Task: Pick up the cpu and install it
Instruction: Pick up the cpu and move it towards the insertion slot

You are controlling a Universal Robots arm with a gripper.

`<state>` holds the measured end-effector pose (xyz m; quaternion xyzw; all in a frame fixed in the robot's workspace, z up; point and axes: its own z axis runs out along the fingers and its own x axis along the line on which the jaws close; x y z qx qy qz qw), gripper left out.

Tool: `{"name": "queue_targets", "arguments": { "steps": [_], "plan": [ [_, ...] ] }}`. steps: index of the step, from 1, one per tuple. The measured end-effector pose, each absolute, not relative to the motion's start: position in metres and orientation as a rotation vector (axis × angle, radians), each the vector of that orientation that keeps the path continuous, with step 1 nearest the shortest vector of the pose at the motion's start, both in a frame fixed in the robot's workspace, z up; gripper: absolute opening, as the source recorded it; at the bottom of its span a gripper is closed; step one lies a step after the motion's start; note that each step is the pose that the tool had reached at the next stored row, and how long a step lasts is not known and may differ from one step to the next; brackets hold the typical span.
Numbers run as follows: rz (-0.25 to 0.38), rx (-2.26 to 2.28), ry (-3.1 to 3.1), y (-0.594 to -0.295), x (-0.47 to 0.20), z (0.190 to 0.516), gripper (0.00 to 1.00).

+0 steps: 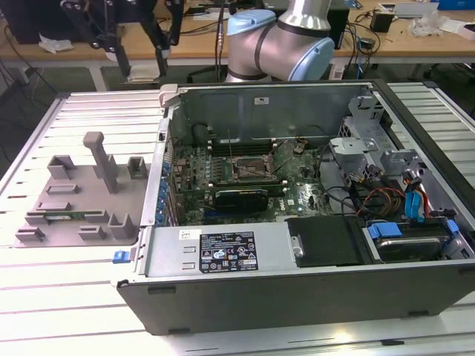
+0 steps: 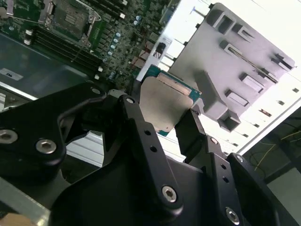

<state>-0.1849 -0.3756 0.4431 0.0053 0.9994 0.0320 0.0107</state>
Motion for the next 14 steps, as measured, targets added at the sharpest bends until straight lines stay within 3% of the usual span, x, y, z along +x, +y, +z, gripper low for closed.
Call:
{"name": "queue_targets", "arguments": {
  "steps": [14],
  "plan": [
    [0.1,0.016,3.121,-0.376,-0.131,0.433,0.54]
  ]
}}
